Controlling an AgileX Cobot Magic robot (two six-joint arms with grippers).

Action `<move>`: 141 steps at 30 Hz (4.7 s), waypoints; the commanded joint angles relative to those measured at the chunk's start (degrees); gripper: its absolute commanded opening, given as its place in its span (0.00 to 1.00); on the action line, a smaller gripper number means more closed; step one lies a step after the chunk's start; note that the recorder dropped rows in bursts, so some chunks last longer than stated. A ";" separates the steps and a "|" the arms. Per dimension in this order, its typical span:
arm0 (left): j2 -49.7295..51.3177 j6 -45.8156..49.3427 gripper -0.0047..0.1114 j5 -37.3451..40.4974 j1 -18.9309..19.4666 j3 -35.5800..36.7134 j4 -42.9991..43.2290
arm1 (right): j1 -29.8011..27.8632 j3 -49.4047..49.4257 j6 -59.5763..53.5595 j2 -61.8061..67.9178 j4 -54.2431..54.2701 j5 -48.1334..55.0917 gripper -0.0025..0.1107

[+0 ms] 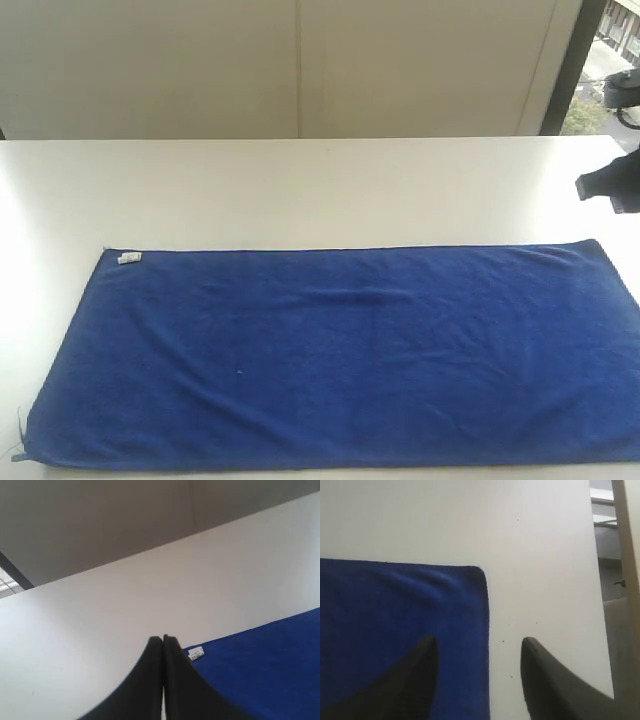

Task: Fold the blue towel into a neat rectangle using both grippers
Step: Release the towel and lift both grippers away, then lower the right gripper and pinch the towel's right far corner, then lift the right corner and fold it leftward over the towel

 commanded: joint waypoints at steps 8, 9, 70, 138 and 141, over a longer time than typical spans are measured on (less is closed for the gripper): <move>-40.35 -11.62 0.04 5.42 0.07 26.91 -0.70 | -0.64 14.33 0.70 -5.16 0.67 -8.37 0.45; -41.86 -11.62 0.04 6.01 0.07 28.56 -0.70 | -0.64 14.33 0.70 -4.30 0.55 -8.64 0.45; -43.21 -14.04 0.04 2.50 0.07 32.55 -6.49 | 2.93 -6.31 -20.41 18.94 21.49 9.65 0.02; -43.21 -13.93 0.04 4.68 0.07 32.55 -9.65 | 51.30 -43.02 -11.15 33.21 31.28 9.06 0.02; -43.21 -13.93 0.04 4.68 0.07 32.55 -9.65 | 51.63 -43.96 -11.03 34.66 32.75 8.39 0.02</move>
